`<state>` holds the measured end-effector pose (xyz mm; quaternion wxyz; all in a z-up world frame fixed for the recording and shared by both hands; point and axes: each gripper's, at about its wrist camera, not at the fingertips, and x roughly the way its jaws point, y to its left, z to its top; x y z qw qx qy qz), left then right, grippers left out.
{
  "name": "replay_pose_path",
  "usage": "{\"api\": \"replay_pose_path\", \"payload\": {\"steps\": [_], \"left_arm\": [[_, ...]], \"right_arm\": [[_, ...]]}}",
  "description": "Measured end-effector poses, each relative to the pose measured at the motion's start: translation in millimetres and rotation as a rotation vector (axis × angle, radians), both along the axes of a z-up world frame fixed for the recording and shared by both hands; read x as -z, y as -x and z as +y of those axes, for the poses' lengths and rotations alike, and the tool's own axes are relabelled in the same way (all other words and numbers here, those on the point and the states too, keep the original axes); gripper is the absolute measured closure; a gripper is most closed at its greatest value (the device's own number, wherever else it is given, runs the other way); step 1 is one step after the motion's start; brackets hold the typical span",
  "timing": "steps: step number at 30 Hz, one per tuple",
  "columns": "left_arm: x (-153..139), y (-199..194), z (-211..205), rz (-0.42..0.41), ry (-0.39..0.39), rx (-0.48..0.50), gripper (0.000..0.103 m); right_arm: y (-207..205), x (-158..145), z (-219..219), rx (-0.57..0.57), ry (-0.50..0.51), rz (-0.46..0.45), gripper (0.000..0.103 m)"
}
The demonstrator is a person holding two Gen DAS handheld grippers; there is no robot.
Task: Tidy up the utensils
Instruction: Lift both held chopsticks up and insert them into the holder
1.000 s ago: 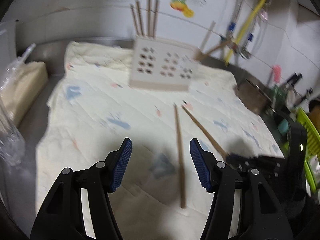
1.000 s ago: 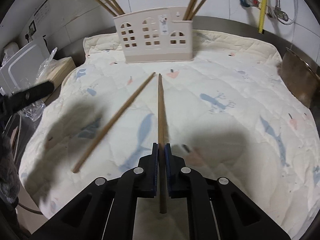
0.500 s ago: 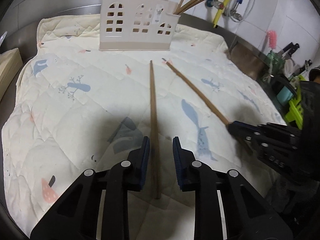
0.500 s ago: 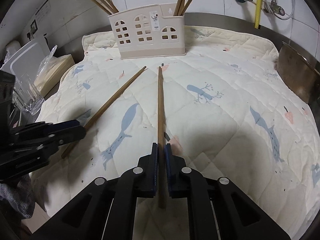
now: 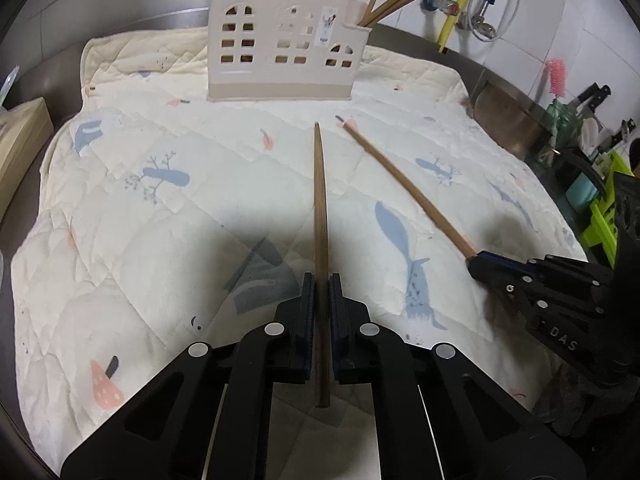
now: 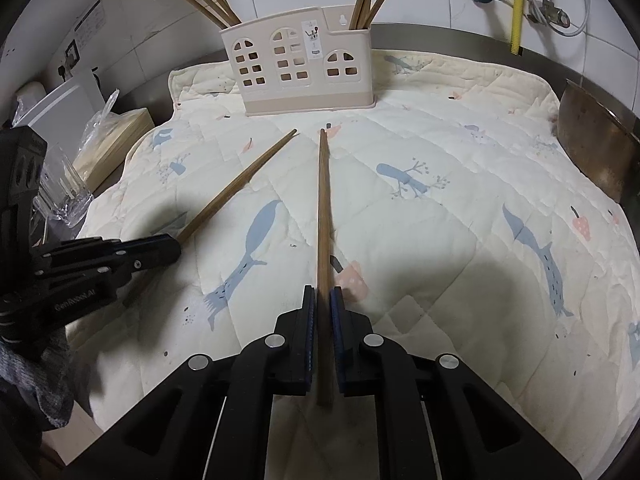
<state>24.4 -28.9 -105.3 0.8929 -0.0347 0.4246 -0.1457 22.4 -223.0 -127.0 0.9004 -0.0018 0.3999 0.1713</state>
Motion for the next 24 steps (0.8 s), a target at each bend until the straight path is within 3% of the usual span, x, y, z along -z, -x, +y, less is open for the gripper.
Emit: {"api": "replay_pose_path", "payload": {"steps": [7,15,24], "left_arm": [[-32,5,7,-0.066,0.033,-0.002,0.097],[-83,-6,15,-0.169,0.054,-0.01,0.097],[-121,-41,8,-0.214,0.038,0.021,0.098]], "right_arm": [[6,-23,-5,-0.002,-0.007,-0.07,0.096],[3,-84,-10,-0.019,-0.037,-0.235,0.096],[-29,-120,-4,-0.078,-0.049,-0.294,0.096]]}}
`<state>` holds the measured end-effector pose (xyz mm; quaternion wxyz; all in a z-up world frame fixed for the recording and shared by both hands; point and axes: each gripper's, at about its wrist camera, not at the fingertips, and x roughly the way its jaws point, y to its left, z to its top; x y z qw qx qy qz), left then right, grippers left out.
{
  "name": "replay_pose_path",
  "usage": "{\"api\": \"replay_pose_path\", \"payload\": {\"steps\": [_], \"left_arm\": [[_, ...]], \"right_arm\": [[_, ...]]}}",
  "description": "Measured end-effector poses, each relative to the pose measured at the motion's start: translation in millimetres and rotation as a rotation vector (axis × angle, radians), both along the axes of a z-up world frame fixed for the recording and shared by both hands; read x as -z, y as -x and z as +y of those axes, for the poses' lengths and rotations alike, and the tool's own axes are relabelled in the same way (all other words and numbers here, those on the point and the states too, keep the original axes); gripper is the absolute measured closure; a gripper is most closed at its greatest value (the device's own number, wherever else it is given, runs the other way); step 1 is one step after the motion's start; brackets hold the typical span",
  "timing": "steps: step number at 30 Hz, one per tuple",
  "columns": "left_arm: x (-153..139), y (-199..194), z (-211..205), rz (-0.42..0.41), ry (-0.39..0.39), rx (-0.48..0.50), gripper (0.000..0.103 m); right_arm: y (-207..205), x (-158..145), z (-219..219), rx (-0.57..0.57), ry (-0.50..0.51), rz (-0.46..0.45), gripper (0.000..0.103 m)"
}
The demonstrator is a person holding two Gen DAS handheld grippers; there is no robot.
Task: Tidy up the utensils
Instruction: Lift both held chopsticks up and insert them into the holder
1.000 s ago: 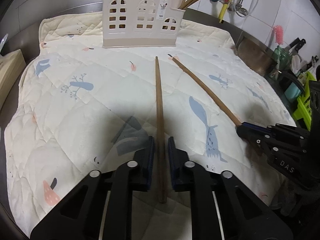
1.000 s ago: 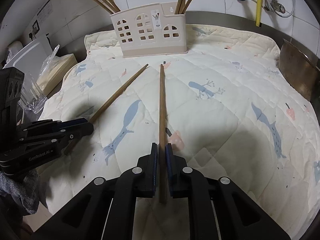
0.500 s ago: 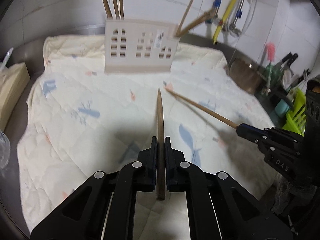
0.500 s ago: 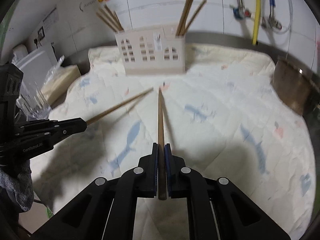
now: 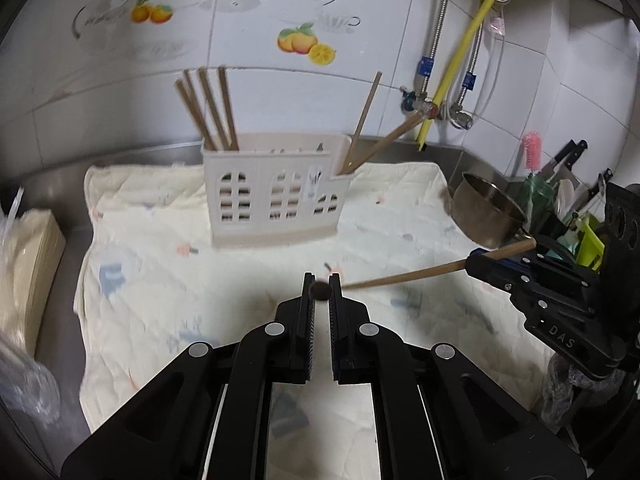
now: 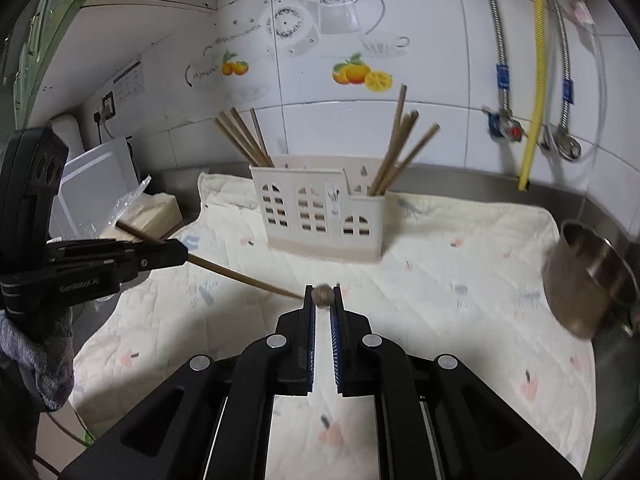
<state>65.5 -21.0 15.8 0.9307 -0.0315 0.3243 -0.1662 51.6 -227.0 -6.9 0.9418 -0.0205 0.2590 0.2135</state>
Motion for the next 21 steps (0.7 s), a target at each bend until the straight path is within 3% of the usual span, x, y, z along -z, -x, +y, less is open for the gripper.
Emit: {"api": "replay_pose_path", "payload": {"steps": [8,21], "left_arm": [[-36,-23,-5,-0.048,-0.025,0.021,0.098],[-134,-54,8,-0.225,-0.01,-0.023,0.098]], "right_arm": [[-30,-35,-7,-0.042,-0.026,-0.007,0.096],[-59,-117,-11,-0.114,-0.022,-0.085,0.096]]}}
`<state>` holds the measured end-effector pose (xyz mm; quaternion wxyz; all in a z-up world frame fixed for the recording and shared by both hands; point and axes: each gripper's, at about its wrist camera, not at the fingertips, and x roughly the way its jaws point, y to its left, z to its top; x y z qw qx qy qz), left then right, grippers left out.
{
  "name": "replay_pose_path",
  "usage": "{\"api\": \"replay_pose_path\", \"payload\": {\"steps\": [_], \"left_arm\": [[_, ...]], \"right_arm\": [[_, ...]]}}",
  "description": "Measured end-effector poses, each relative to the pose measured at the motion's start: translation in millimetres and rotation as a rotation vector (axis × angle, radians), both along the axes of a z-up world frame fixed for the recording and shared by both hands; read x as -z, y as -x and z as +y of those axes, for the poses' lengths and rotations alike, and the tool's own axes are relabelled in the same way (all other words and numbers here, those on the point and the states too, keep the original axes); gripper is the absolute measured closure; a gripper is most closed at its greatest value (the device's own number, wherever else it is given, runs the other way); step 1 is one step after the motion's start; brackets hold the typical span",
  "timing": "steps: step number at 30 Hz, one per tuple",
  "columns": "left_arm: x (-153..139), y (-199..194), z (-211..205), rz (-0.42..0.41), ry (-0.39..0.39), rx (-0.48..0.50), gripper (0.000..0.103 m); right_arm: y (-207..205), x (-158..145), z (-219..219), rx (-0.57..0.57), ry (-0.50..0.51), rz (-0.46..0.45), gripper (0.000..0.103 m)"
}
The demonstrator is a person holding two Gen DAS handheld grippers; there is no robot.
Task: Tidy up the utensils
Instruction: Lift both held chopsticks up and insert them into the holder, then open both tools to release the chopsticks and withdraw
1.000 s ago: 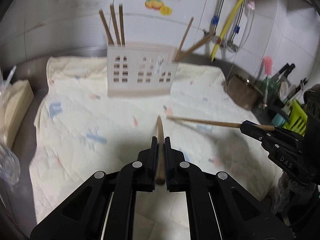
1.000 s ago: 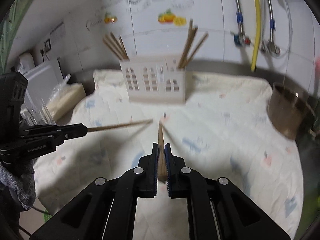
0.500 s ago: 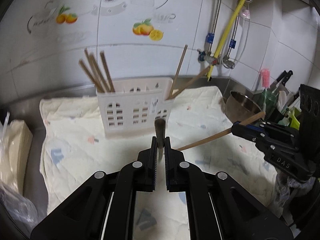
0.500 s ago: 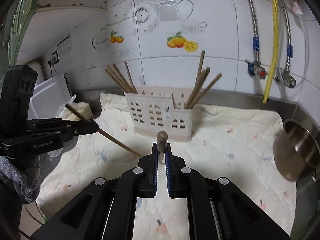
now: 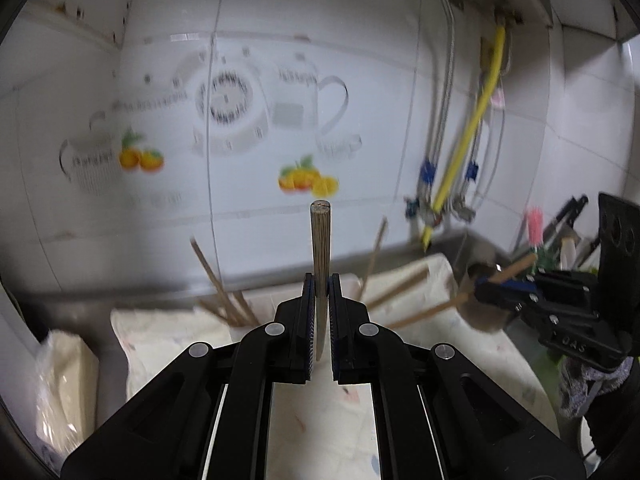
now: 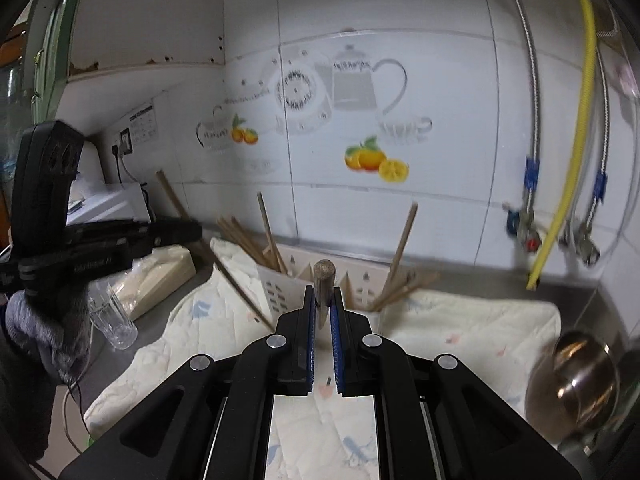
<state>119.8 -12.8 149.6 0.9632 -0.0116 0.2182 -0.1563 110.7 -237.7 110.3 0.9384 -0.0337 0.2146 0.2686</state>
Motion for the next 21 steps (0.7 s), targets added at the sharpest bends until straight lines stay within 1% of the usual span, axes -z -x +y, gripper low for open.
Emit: {"api": "replay_pose_path", "payload": {"steps": [2,4,7,9,14,17,21], "left_arm": [[-12,-7,3,-0.027,-0.006,-0.021,0.098],[-18,-15,5,-0.042,-0.017,-0.047,0.098],[-20,-31,9,-0.045,-0.03,-0.087,0.098],[-16,-42,11,-0.037,-0.039,-0.108,0.098],[7,-68,17,0.028,-0.046,-0.121,0.098],[21,-78,18,0.061,-0.048,-0.122,0.098],[33,-85,19,0.09,-0.048,-0.118,0.098]], "right_arm": [[-4,-11,-2,0.0,0.002,-0.013,0.096],[-7,-19,-4,0.006,0.008,-0.029,0.096],[-15,-26,-5,0.018,0.009,-0.042,0.096],[-23,-28,-4,0.025,0.018,-0.044,0.096],[-45,-20,4,0.034,0.056,-0.014,0.096],[-55,-12,8,0.038,0.073,0.004,0.096],[-67,-4,12,0.038,0.079,0.031,0.096]]}}
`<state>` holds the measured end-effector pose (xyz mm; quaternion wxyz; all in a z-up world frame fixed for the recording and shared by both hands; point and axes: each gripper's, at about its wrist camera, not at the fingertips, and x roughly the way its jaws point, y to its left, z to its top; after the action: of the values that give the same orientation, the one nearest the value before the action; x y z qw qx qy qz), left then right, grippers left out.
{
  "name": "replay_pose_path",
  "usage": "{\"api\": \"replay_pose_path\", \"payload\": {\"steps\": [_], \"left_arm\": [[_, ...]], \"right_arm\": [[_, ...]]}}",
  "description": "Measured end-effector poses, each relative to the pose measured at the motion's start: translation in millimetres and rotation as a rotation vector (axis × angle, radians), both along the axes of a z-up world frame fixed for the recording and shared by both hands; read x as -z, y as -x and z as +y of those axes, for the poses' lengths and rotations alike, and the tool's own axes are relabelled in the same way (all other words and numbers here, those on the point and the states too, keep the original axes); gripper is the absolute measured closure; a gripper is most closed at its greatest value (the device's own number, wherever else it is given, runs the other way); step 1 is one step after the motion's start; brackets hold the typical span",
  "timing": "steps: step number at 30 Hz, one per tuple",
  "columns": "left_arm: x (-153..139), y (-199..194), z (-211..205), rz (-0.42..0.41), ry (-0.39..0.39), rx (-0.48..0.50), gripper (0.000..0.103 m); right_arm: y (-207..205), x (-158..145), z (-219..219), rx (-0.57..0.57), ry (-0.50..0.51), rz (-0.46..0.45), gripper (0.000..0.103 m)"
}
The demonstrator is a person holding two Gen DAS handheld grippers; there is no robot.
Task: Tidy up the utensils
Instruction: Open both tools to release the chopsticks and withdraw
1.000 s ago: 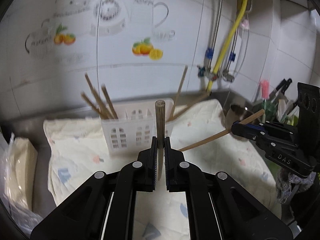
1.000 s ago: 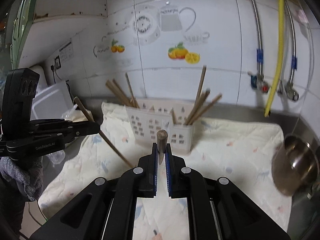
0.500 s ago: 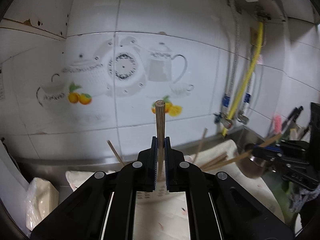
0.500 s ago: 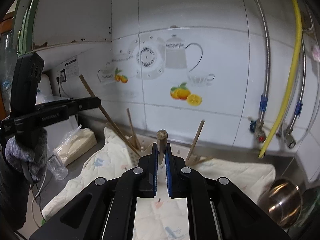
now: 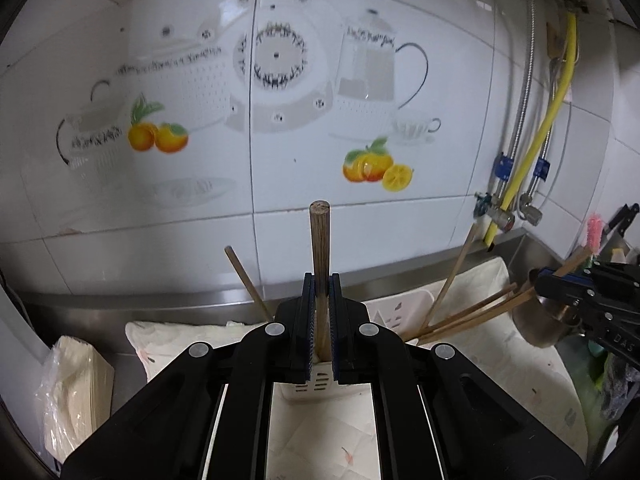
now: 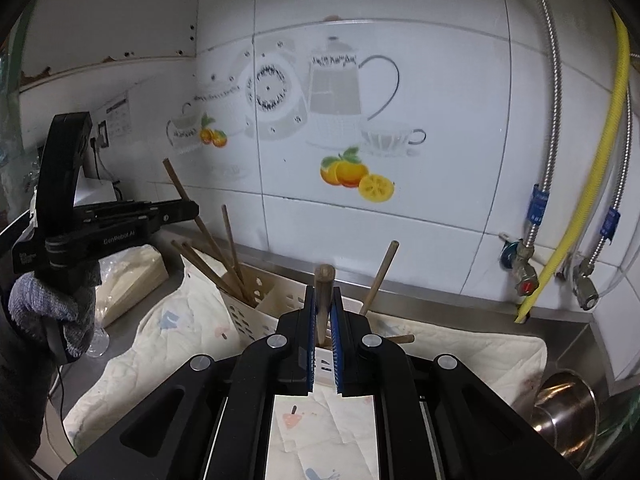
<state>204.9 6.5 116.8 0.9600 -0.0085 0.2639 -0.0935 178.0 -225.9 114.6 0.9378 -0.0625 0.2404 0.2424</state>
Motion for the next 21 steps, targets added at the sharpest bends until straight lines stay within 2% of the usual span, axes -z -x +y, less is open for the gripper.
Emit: {"api": "replay_pose_path", "payload": {"steps": [14,16,17,19,21], "left_arm": [[11,-5,-4,0.038,-0.007,0.006,0.096],[9,-3,-5,0.032,-0.008,0.006,0.093],[8,-2,-5,0.031,-0.009,0.007,0.09],[6,1,-6,0.021,-0.01,0.003,0.081],[4,4,-7,0.012,-0.012,-0.001,0.068]], "right_arm": [[-28,24,9,0.018,-0.009,0.053,0.095],[-28,24,7,0.021,-0.015,0.049,0.089],[-27,23,6,0.025,-0.019,0.044,0.083],[-26,21,4,0.031,-0.021,0.034,0.077],[-23,19,2,0.036,-0.022,0.024,0.072]]}}
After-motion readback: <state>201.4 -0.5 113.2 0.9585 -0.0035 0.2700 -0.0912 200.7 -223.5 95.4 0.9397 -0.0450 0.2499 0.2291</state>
